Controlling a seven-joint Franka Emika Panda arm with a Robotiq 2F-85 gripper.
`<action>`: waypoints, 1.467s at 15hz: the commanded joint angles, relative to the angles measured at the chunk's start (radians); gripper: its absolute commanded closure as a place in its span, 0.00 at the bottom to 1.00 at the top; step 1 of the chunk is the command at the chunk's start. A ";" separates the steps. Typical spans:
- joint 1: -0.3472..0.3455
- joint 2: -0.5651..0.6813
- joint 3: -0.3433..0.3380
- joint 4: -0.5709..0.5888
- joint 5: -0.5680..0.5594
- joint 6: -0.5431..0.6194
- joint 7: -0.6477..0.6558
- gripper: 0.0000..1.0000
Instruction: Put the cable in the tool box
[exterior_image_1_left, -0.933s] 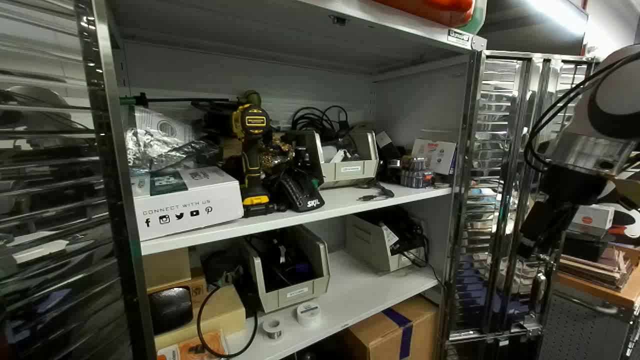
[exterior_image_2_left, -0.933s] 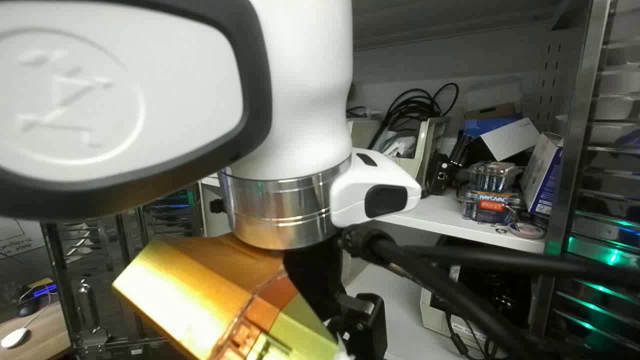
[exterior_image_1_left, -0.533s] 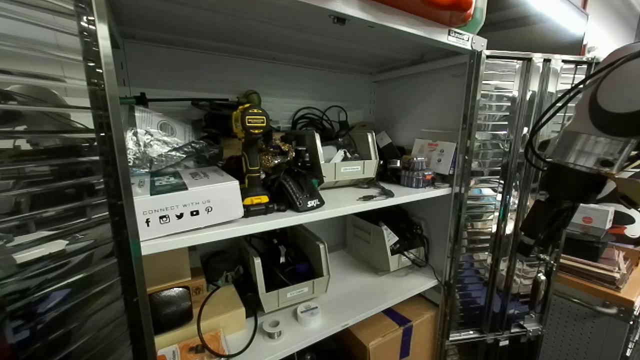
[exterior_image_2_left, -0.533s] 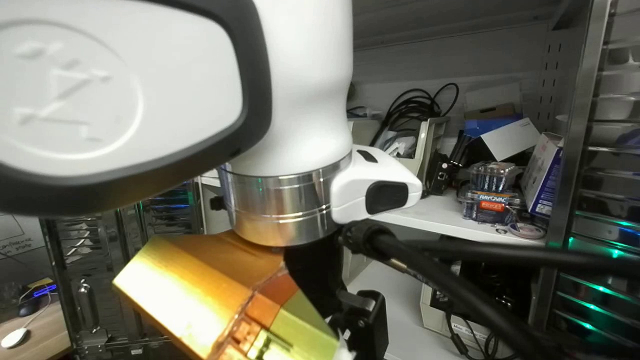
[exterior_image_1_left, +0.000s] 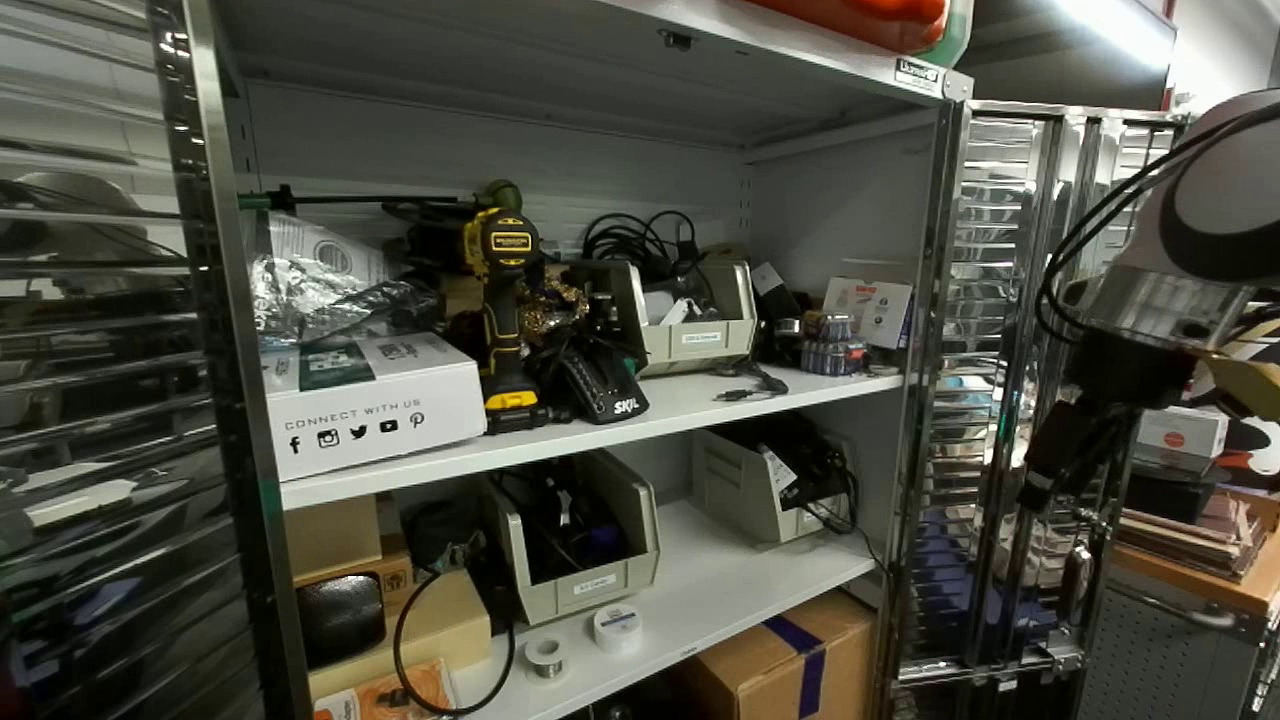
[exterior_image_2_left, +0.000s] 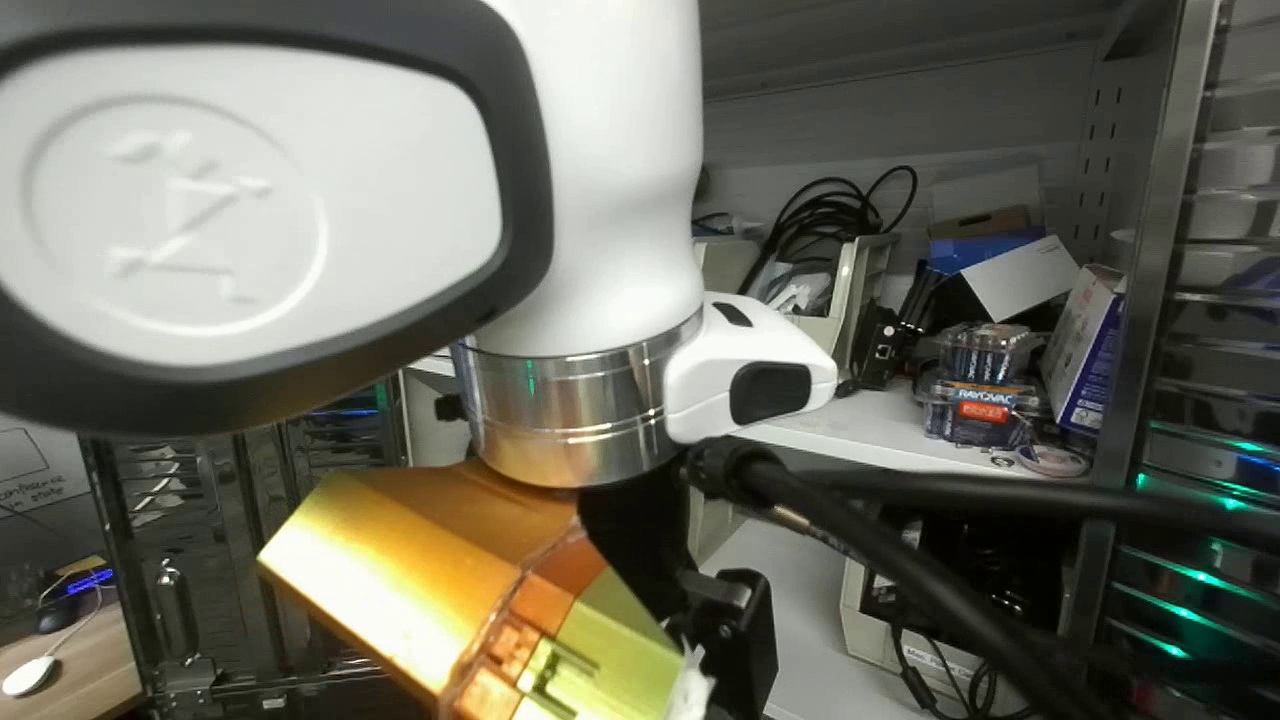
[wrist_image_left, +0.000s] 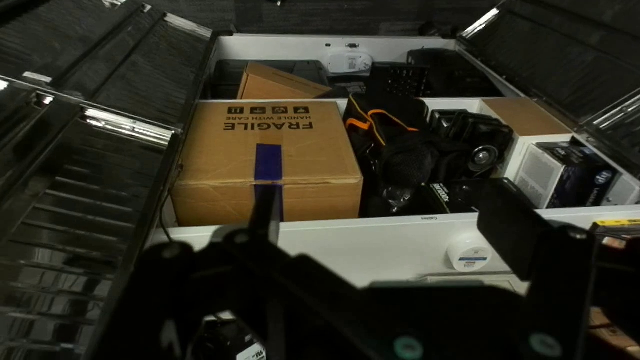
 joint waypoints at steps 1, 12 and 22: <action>0.046 0.109 0.030 0.085 0.053 0.100 0.006 0.00; 0.070 0.376 0.144 0.453 0.126 0.073 0.164 0.00; 0.027 0.596 0.172 0.772 0.147 0.027 0.351 0.00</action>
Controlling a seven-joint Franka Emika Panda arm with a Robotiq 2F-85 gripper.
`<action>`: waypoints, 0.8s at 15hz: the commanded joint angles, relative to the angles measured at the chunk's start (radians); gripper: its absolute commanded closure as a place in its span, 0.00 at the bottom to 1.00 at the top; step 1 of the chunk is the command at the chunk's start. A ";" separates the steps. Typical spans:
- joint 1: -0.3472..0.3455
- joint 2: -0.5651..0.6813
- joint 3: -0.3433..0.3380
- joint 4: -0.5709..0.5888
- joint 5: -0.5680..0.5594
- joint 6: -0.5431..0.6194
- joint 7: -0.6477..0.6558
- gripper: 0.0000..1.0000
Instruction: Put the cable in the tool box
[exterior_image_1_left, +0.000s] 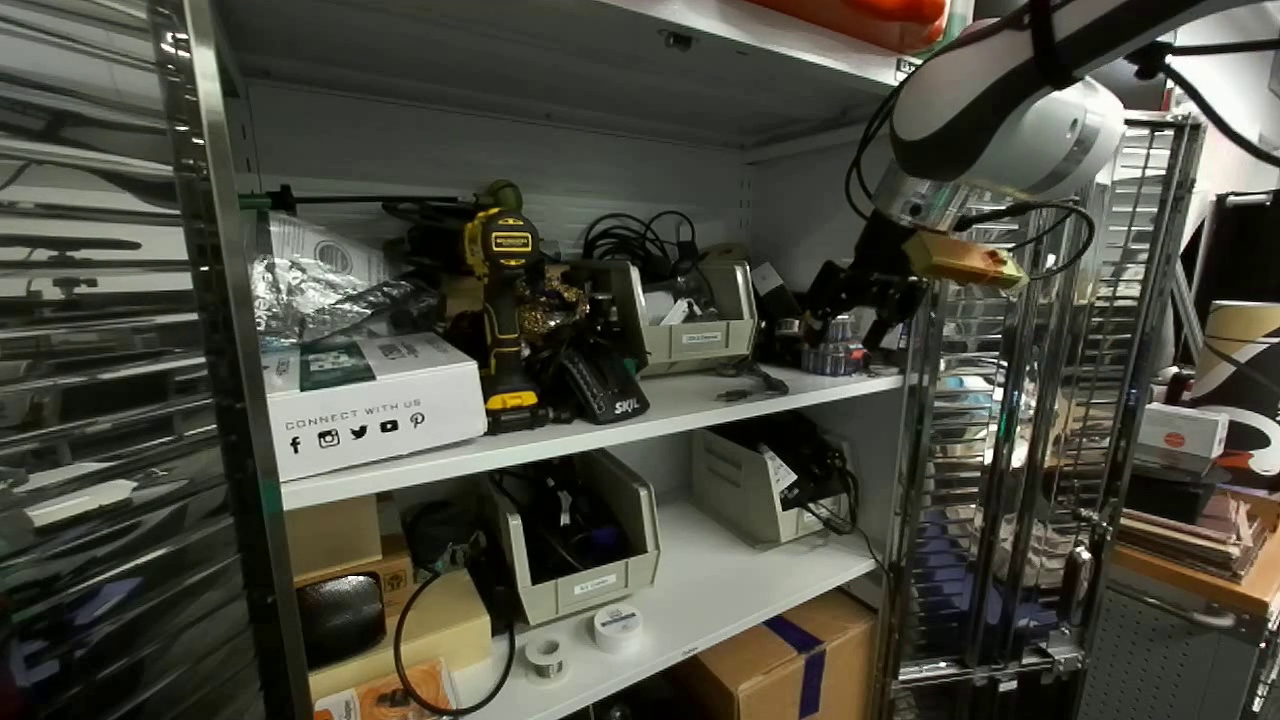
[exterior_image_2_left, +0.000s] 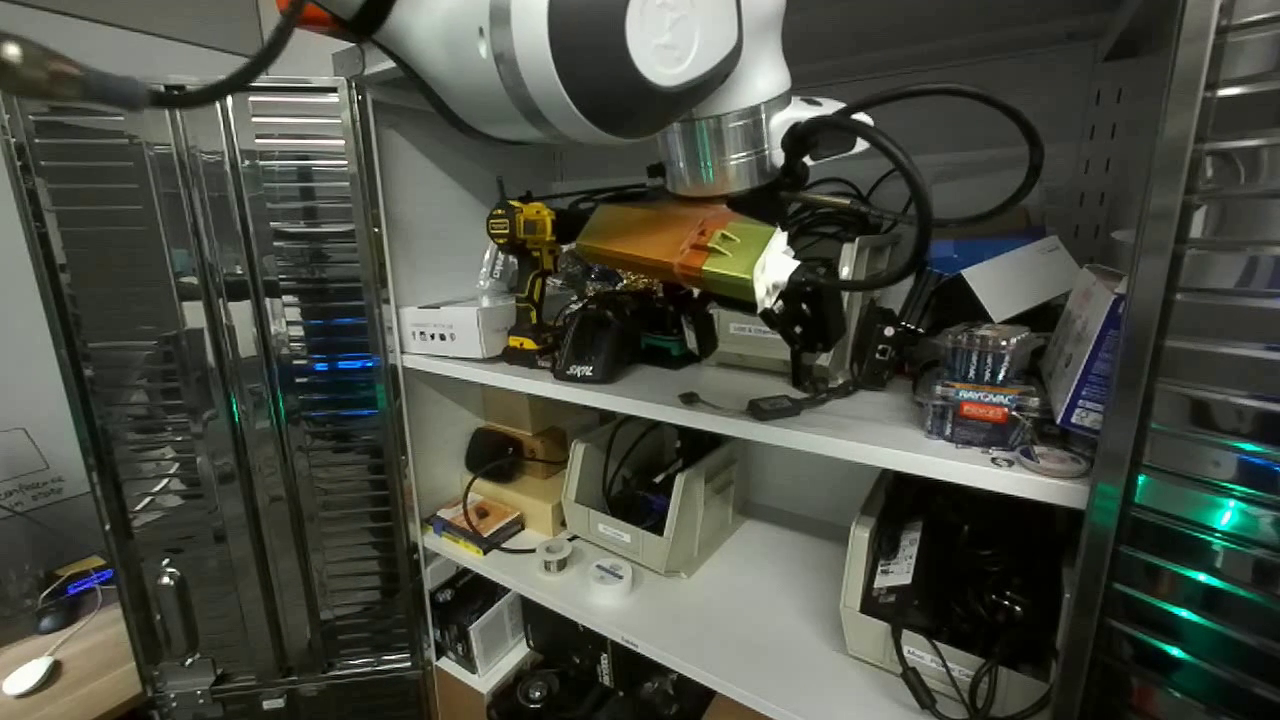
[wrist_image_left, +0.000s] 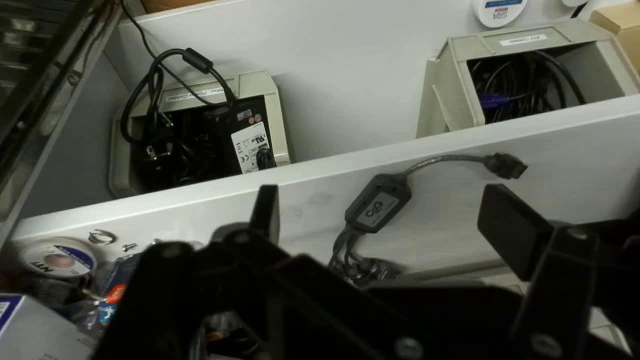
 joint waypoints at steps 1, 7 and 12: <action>-0.025 0.138 0.025 0.164 0.021 -0.031 0.058 0.00; -0.031 0.279 0.049 0.332 0.019 -0.057 0.143 0.00; -0.040 0.321 0.058 0.367 0.024 -0.116 0.167 0.00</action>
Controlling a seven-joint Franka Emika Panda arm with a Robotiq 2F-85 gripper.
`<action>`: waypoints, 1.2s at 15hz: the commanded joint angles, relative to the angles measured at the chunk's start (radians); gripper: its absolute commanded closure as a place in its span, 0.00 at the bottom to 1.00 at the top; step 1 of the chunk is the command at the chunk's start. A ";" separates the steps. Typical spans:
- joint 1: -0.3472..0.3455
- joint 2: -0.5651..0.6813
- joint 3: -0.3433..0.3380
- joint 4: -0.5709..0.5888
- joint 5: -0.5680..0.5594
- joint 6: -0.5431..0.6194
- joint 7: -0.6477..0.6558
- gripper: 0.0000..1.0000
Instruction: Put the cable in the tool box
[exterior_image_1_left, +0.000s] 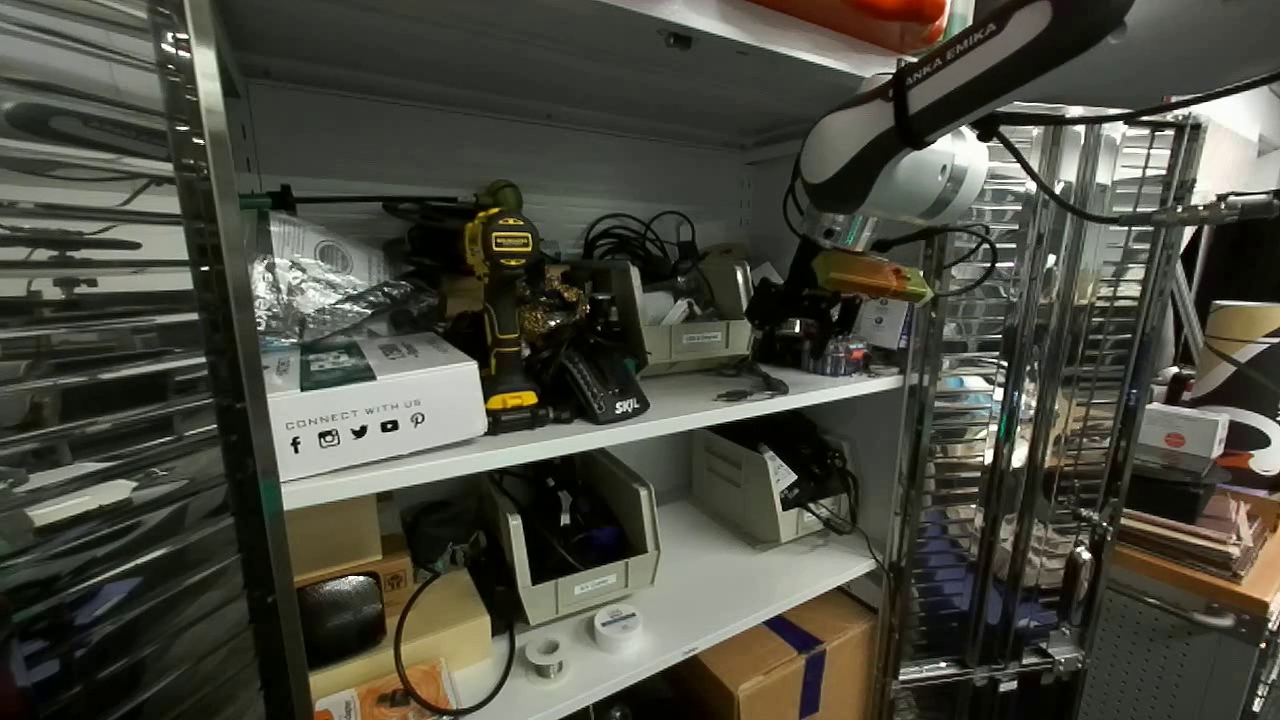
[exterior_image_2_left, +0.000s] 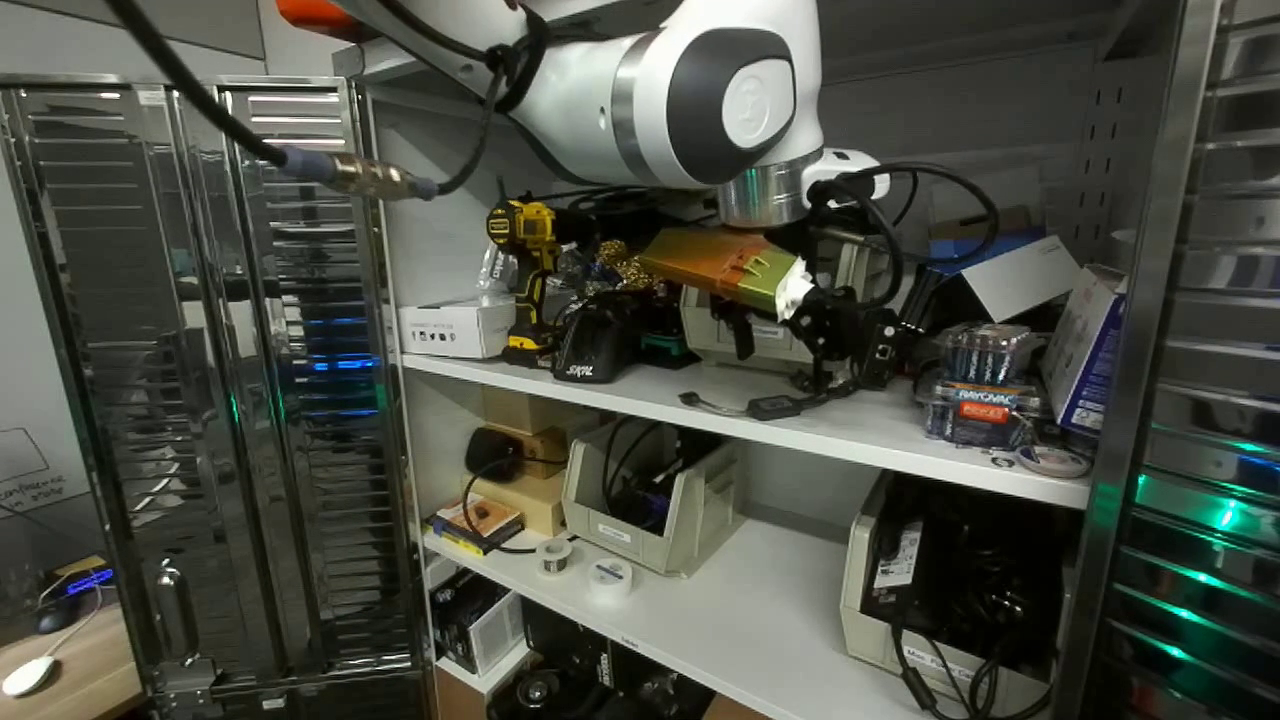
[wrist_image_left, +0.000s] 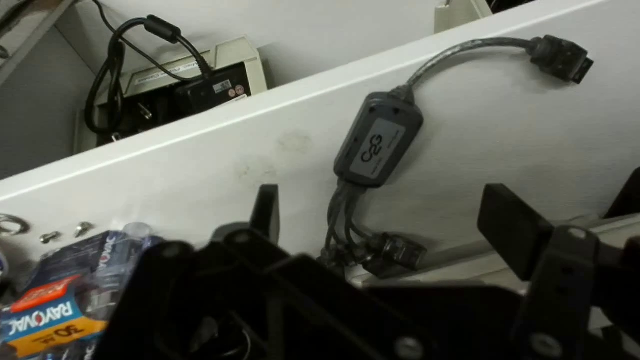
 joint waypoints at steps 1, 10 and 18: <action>-0.026 0.035 0.022 0.047 0.027 -0.063 0.016 0.00; -0.033 0.059 0.037 0.040 0.072 -0.034 0.003 0.00; -0.028 0.083 0.057 0.062 0.056 -0.048 -0.003 0.00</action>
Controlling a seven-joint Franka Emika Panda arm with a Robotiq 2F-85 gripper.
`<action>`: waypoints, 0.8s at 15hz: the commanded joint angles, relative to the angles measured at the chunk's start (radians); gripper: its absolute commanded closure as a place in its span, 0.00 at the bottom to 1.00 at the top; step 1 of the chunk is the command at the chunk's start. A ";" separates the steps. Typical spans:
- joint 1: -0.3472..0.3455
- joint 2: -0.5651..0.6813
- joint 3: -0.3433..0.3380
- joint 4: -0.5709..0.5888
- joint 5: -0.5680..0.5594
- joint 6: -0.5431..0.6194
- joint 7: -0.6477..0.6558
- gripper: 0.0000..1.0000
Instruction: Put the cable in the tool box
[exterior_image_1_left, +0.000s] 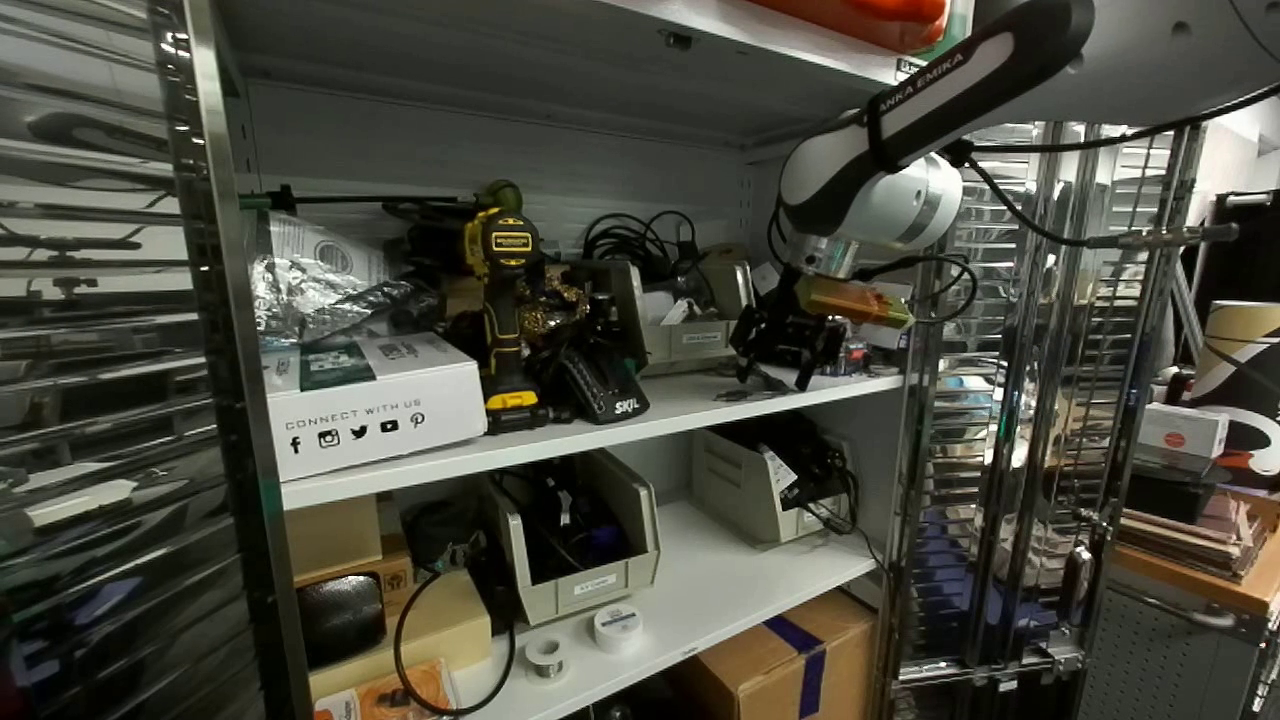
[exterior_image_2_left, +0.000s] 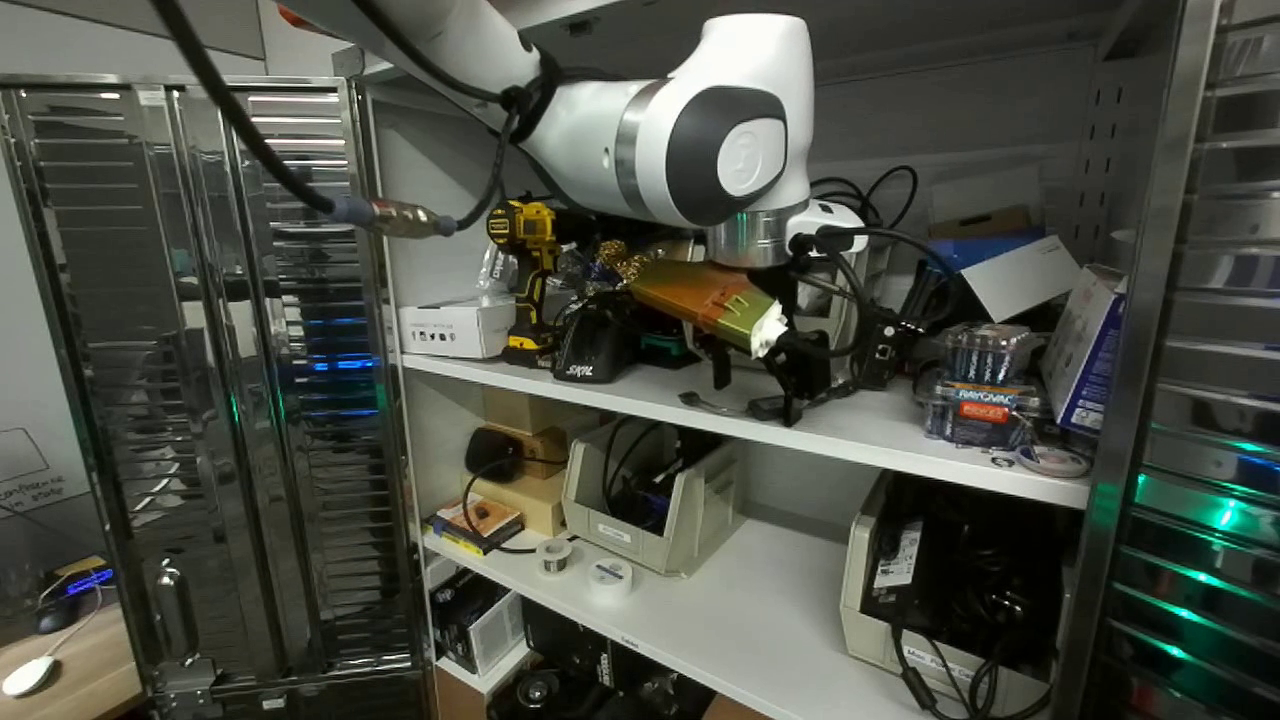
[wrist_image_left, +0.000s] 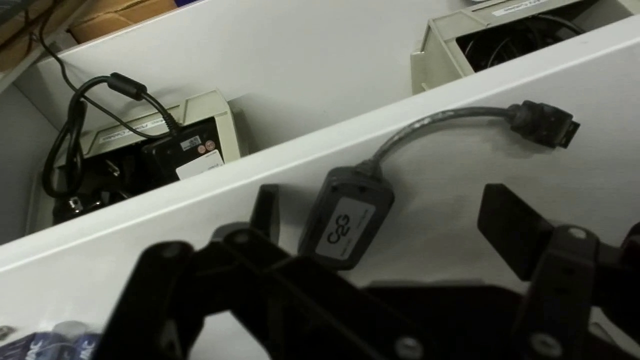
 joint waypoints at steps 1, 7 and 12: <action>-0.010 0.033 0.015 0.055 0.000 -0.007 -0.007 0.00; -0.008 0.042 0.010 0.081 -0.039 -0.023 -0.003 0.48; -0.011 0.034 0.013 0.076 -0.044 -0.058 -0.028 0.85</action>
